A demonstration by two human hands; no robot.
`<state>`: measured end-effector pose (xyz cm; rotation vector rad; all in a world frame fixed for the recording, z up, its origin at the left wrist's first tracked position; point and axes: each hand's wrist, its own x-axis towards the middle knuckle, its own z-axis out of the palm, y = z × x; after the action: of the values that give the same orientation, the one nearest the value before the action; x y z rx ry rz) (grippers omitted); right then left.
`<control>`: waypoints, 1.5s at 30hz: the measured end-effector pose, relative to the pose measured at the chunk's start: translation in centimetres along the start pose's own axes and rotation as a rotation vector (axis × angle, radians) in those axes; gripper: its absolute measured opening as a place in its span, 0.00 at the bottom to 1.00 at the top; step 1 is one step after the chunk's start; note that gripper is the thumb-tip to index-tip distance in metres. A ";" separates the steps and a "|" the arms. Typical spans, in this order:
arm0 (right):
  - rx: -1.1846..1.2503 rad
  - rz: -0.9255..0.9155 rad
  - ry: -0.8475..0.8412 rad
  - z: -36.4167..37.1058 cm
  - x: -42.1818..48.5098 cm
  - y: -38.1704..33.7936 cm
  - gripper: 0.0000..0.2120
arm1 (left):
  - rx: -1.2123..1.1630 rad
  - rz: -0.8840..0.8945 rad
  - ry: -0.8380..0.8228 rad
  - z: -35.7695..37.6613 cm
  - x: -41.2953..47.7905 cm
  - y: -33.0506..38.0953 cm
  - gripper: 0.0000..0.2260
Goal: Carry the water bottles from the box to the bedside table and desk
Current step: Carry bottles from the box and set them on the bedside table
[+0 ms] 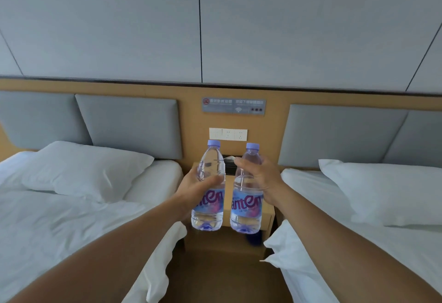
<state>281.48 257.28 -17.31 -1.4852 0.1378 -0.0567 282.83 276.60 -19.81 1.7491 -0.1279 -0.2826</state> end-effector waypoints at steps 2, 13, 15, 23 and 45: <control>-0.009 0.017 0.029 -0.1 3.2 0.2 0.18 | 0.008 -0.008 -0.024 -0.4 3.3 0.0 0.14; -0.058 0.039 0.132 -0.8 18.6 1.9 0.18 | -0.036 -0.078 -0.103 -2.6 20.3 -1.1 0.30; -0.079 0.043 0.129 -1.1 21.1 2.6 0.14 | -0.039 -0.099 -0.099 -2.4 22.8 -1.5 0.35; -0.108 0.052 0.087 -3.8 32.5 6.7 0.13 | -0.005 -0.151 -0.088 -0.3 33.9 -3.6 0.30; -0.235 -0.041 0.107 -7.2 55.1 33.0 0.06 | 0.197 -0.190 -0.175 3.4 61.3 -28.4 0.14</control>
<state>333.63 246.26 -53.89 -1.7201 0.2062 -0.1578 338.98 264.21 -55.45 1.9339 -0.1198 -0.5788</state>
